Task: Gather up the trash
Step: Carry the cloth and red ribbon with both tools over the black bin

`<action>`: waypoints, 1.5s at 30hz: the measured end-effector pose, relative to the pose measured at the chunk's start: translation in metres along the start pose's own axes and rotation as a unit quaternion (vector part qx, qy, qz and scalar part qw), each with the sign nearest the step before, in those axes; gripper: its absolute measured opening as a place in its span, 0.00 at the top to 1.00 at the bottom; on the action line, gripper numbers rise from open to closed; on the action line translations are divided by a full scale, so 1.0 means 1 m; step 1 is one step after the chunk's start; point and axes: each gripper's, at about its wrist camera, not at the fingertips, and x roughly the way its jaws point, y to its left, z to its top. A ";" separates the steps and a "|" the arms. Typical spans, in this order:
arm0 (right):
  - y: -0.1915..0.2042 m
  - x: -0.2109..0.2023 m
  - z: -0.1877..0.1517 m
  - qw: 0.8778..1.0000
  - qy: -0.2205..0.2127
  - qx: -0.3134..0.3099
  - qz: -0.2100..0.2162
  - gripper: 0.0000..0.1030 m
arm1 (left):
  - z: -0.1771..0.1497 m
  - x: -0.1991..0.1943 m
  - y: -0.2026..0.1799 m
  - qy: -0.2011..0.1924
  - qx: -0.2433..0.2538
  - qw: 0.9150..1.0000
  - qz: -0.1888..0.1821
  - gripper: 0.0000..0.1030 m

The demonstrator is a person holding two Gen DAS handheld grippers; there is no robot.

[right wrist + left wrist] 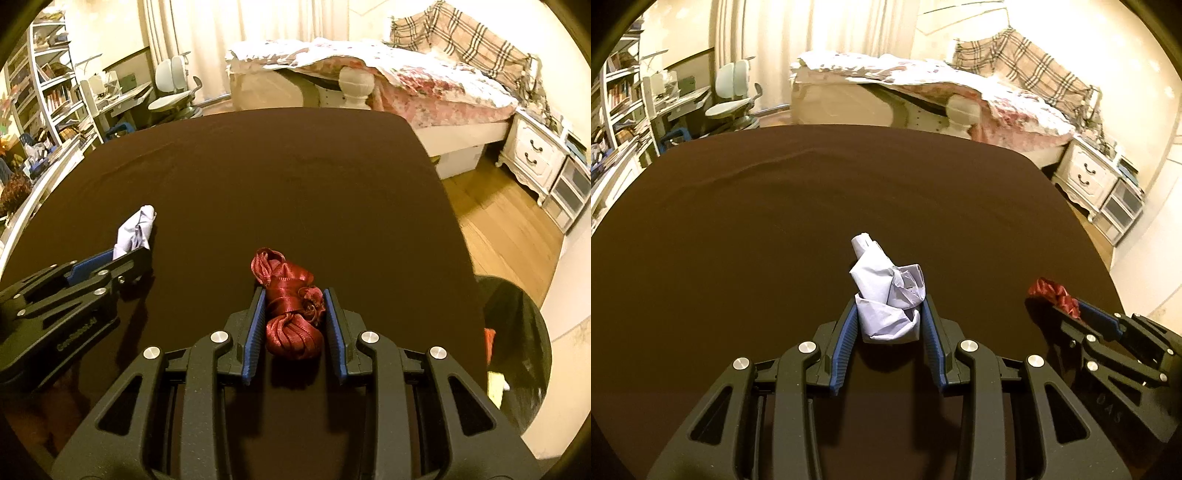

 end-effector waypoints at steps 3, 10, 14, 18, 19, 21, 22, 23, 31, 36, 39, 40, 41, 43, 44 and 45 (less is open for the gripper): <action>-0.008 -0.012 -0.008 1.000 -0.005 0.006 -0.004 0.71 | -0.007 -0.004 -0.011 0.000 0.007 1.000 -0.008 0.65; -0.028 -0.037 -0.016 0.999 -0.019 0.019 -0.018 0.70 | -0.017 -0.010 -0.036 0.000 0.021 1.000 -0.023 0.65; -0.042 -0.049 -0.021 0.999 -0.028 0.034 -0.023 0.70 | -0.023 -0.014 -0.051 -0.002 0.033 0.999 -0.035 0.65; -0.063 -0.056 -0.027 0.997 -0.036 0.050 -0.037 0.70 | -0.028 -0.017 -0.070 -0.003 0.051 0.998 -0.047 0.65; -0.070 -0.058 -0.028 0.997 -0.038 0.056 -0.040 0.71 | -0.029 -0.017 -0.074 -0.003 0.055 0.997 -0.051 0.65; -0.081 -0.063 -0.030 0.996 -0.042 0.065 -0.048 0.70 | -0.030 -0.018 -0.083 -0.004 0.063 0.996 -0.057 0.65; -0.090 -0.066 -0.031 0.995 -0.045 0.070 -0.055 0.70 | -0.031 -0.018 -0.088 -0.004 0.068 0.996 -0.061 0.65; -0.098 -0.069 -0.033 0.994 -0.048 0.075 -0.061 0.70 | -0.031 -0.018 -0.094 -0.005 0.073 0.995 -0.065 0.65; -0.159 -0.081 -0.053 0.985 -0.057 0.122 -0.108 0.70 | -0.031 -0.020 -0.137 -0.013 0.107 0.990 -0.093 0.65; -0.182 -0.084 -0.062 0.979 -0.059 0.142 -0.137 0.70 | -0.033 -0.020 -0.168 -0.017 0.130 0.985 -0.110 0.65; -0.190 -0.085 -0.066 0.975 -0.060 0.155 -0.149 0.70 | -0.033 -0.019 -0.185 -0.018 0.143 0.982 -0.119 0.65; -0.191 -0.086 -0.066 0.974 -0.061 0.158 -0.153 0.70 | -0.033 -0.018 -0.189 -0.018 0.146 0.982 -0.121 0.65; -0.193 -0.087 -0.067 0.972 -0.062 0.161 -0.158 0.70 | -0.033 -0.018 -0.193 -0.019 0.149 0.981 -0.123 0.65; -0.192 -0.088 -0.068 0.971 -0.062 0.165 -0.161 0.70 | -0.032 -0.016 -0.203 -0.019 0.156 0.979 -0.127 0.65; -0.192 -0.087 -0.068 0.970 -0.062 0.167 -0.164 0.70 | -0.032 -0.015 -0.207 -0.019 0.159 0.979 -0.129 0.65; -0.191 -0.087 -0.068 0.969 -0.063 0.169 -0.166 0.70 | -0.031 -0.014 -0.212 -0.019 0.162 0.978 -0.131 0.65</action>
